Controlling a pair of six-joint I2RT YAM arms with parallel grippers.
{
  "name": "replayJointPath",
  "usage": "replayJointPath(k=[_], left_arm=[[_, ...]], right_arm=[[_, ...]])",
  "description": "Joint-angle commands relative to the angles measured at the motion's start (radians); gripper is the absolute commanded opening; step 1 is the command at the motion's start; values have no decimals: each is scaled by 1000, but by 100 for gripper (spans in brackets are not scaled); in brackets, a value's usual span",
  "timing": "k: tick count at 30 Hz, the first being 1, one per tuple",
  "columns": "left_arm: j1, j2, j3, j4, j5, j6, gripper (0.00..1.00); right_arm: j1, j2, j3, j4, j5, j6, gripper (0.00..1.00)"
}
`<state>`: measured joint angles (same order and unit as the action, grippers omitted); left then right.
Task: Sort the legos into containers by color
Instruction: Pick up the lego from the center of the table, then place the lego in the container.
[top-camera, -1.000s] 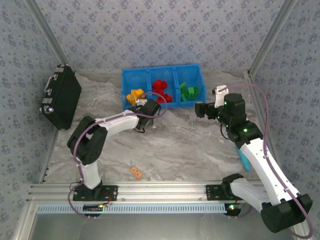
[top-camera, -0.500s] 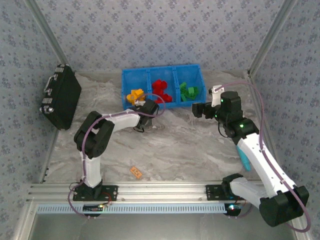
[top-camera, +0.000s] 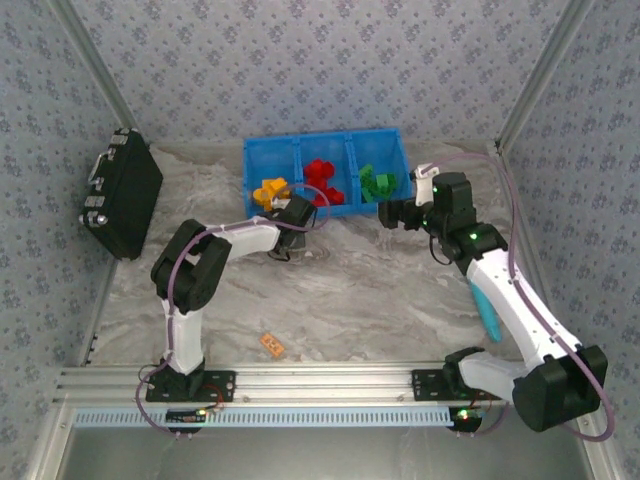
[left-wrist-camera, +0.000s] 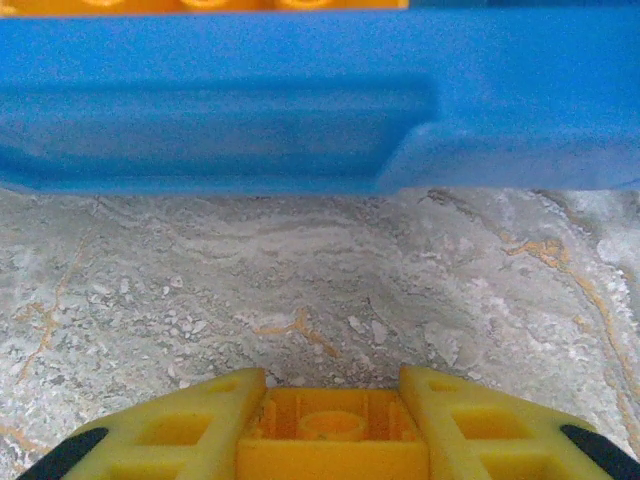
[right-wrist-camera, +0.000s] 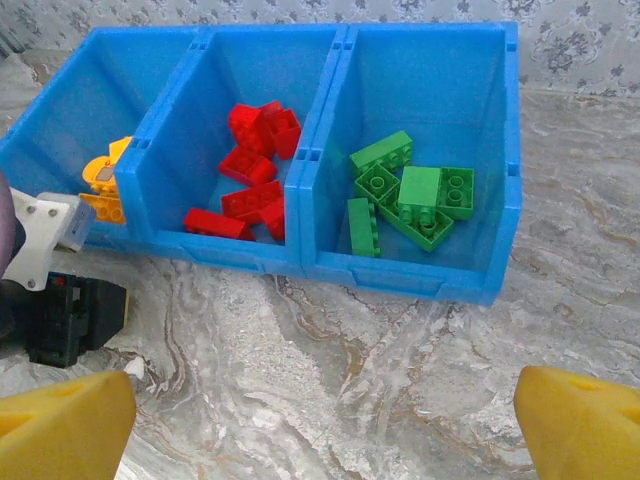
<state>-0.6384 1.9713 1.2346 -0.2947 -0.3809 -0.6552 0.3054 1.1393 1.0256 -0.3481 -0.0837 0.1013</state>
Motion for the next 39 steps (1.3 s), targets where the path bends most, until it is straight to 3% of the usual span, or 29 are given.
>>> replayJointPath(k=[1, 6, 13, 19, 29, 35, 39], left_arm=[[10, 31, 19, 12, 17, 5, 35], [9, -13, 22, -18, 16, 20, 32], [11, -165, 60, -92, -67, 62, 32], [22, -203, 145, -98, -137, 136, 32], [148, -70, 241, 38, -151, 197, 33], [192, 43, 323, 51, -114, 215, 34], [201, 92, 363, 40, -91, 221, 46]], right_arm=[[-6, 10, 38, 8, -15, 5, 99], [-9, 8, 22, -5, -14, -10, 99], [-30, 14, 12, -41, -88, -10, 100], [-40, 28, 5, -24, -108, 0, 100], [-44, -25, -14, -87, -127, -13, 100], [-65, -30, -33, -74, -217, 34, 100], [-72, -19, -40, -60, -217, 42, 100]])
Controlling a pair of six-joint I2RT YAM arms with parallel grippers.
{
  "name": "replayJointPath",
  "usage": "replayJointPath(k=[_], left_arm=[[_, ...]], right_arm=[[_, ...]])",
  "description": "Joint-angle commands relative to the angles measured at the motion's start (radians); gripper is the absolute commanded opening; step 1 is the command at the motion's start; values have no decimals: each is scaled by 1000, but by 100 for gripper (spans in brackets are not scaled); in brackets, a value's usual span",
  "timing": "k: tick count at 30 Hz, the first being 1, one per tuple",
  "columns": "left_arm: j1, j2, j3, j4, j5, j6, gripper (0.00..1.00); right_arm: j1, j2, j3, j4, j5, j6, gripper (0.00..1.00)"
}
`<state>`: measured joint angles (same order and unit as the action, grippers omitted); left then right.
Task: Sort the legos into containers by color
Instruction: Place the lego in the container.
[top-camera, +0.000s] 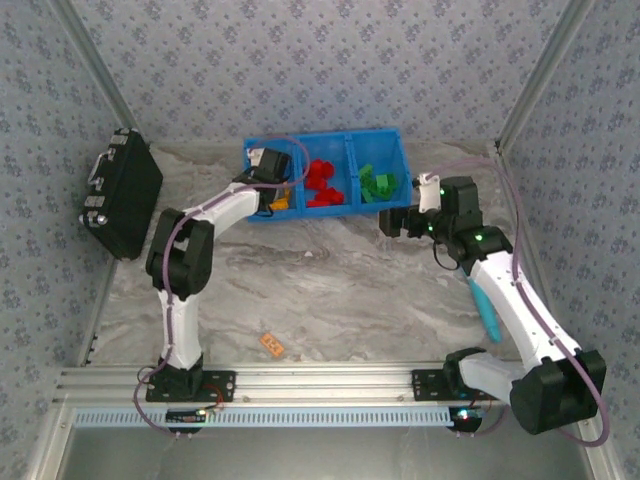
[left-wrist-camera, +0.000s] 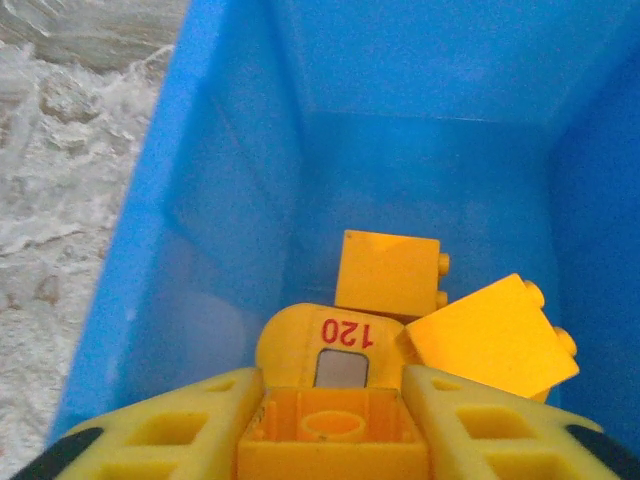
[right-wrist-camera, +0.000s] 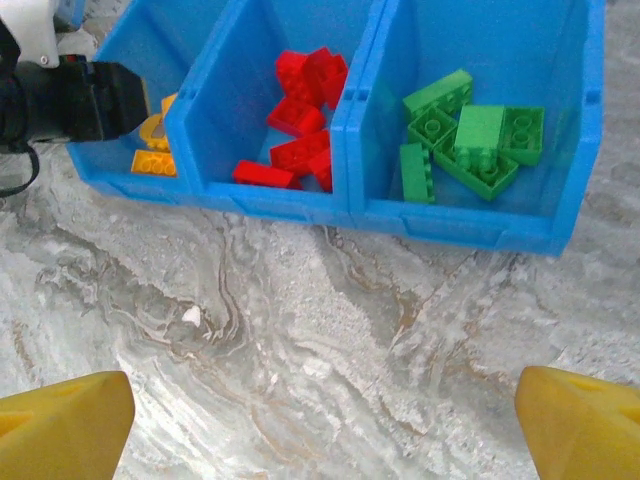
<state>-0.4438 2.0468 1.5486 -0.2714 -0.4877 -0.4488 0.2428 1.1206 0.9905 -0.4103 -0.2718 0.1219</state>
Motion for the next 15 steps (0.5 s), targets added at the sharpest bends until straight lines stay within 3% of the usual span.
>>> replayJointPath(k=[1, 9, 13, 15], left_arm=[[7, 22, 56, 18, 17, 18, 50], [0, -45, 31, 75, 26, 50, 57], [-10, -153, -6, 98, 16, 117, 60], [-10, -230, -49, 112, -1, 167, 63]], right_arm=[[-12, 6, 1, -8, -37, 13, 100], [-36, 5, -10, -38, -39, -42, 100], [-69, -7, -34, -9, -114, -58, 100], [-73, -10, -37, -6, -94, -59, 100]])
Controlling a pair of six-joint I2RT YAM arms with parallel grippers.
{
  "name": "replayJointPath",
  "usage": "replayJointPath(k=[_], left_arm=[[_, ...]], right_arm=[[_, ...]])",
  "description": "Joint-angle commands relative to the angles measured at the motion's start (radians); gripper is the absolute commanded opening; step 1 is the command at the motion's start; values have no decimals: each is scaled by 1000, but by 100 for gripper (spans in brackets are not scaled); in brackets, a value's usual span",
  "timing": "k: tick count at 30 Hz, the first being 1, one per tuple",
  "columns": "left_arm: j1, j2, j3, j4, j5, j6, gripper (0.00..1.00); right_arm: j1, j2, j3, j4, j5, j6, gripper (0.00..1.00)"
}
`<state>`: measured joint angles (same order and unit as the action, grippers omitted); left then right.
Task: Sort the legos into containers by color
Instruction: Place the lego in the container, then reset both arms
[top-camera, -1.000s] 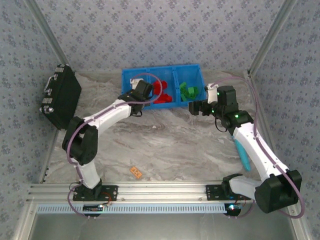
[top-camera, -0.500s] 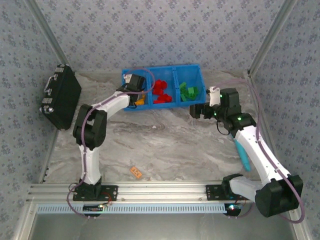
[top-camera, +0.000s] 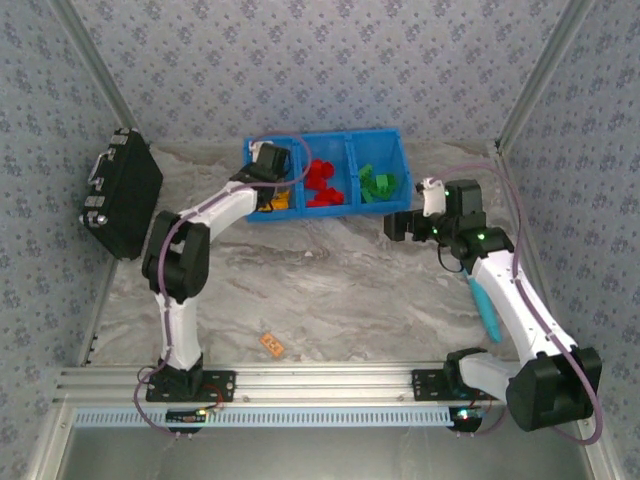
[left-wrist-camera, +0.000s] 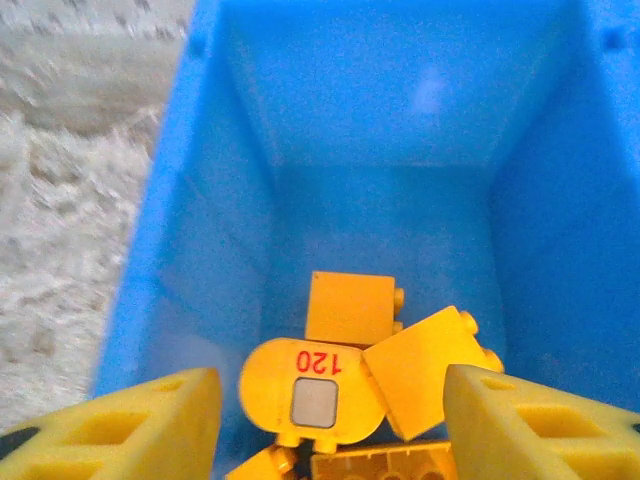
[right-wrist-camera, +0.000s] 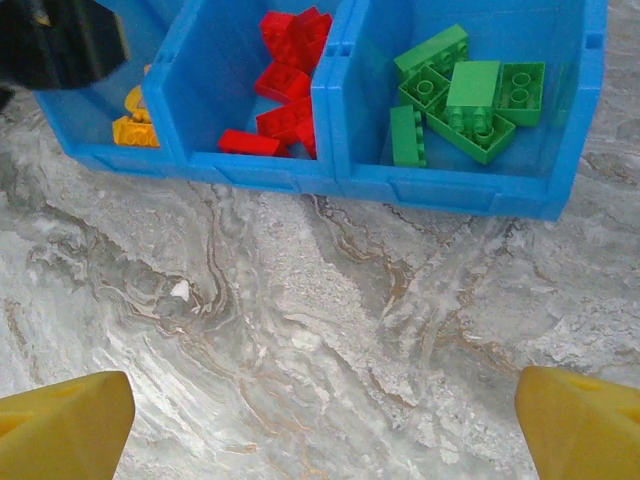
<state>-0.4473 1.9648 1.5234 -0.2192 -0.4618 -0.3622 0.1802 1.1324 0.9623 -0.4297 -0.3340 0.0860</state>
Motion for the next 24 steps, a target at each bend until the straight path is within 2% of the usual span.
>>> replayJointPath(k=[1, 6, 11, 14, 16, 17, 20, 24], left_arm=[[-5, -201, -58, 75, -50, 112, 66], [55, -422, -289, 122, -89, 190, 71], [173, -654, -587, 168, -109, 249, 75], [280, -807, -821, 287, -110, 256, 78], [341, -881, -987, 451, -92, 249, 83], [362, -898, -1074, 574, -87, 249, 99], [388, -879, -1195, 767, -43, 246, 100], [390, -735, -1244, 1004, -9, 283, 100]], right_arm=[[-14, -22, -13, 16, -12, -24, 100], [-36, -16, -53, 76, 109, -34, 100], [-58, -7, -127, 231, 222, -37, 100], [-63, 4, -191, 344, 302, -43, 100], [-70, 18, -231, 417, 314, -47, 100], [-73, 30, -247, 450, 307, -52, 100], [-76, 71, -255, 494, 301, -57, 100], [-75, 106, -260, 529, 291, -58, 100]])
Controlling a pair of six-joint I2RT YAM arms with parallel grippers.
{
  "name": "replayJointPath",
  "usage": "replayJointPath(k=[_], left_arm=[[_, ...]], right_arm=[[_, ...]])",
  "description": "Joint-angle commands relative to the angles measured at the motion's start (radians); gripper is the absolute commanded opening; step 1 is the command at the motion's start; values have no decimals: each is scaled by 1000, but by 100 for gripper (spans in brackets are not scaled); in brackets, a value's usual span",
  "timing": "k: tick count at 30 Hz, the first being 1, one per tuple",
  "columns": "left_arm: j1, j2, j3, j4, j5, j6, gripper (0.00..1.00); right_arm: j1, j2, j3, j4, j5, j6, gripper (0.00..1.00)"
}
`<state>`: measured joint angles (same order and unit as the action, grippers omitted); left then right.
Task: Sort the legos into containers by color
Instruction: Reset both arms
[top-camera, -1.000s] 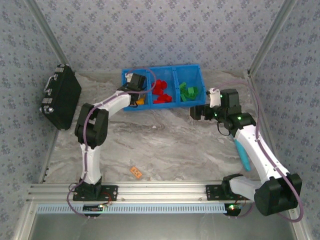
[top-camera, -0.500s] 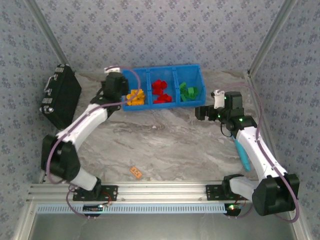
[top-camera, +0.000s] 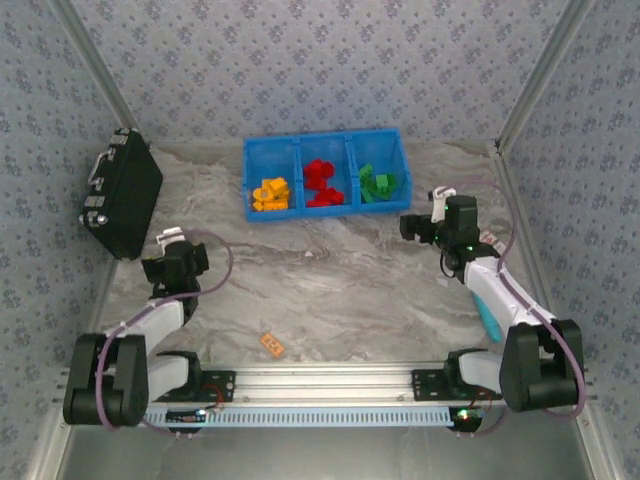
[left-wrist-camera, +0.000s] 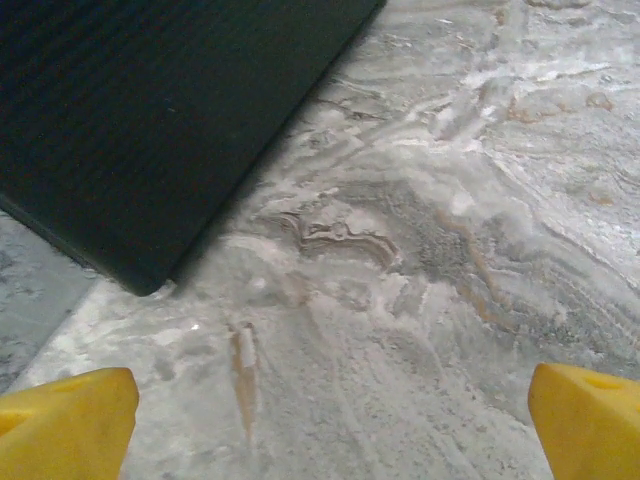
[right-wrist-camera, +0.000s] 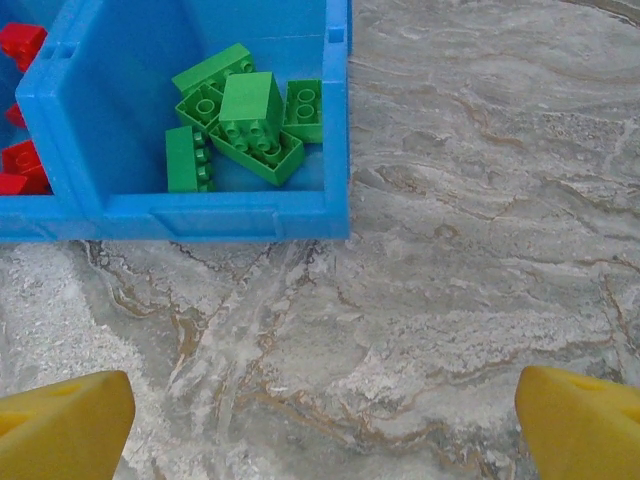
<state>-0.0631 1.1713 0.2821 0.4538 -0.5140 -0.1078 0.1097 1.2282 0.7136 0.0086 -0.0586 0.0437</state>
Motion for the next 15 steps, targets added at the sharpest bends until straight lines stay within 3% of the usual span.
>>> replayJointPath(k=[1, 5, 7, 10, 12, 13, 15], left_arm=[[13, 100, -7, 374, 66, 13, 100], [15, 277, -7, 556, 123, 30, 100], [16, 273, 32, 456, 197, 50, 100], [15, 404, 46, 602, 298, 111, 100], [48, 355, 132, 340, 380, 87, 100], [71, 386, 116, 433, 435, 78, 100], [72, 359, 137, 338, 440, 75, 100]], right_arm=[[-5, 14, -23, 113, 7, -24, 100], [-10, 17, -101, 244, 17, -58, 100], [-27, 22, -138, 317, 22, -62, 100], [-60, 44, -184, 417, 13, -54, 100], [-81, 69, -189, 444, 8, -44, 100], [-89, 78, -177, 439, 3, -44, 100], [-94, 98, -169, 462, 7, -65, 100]])
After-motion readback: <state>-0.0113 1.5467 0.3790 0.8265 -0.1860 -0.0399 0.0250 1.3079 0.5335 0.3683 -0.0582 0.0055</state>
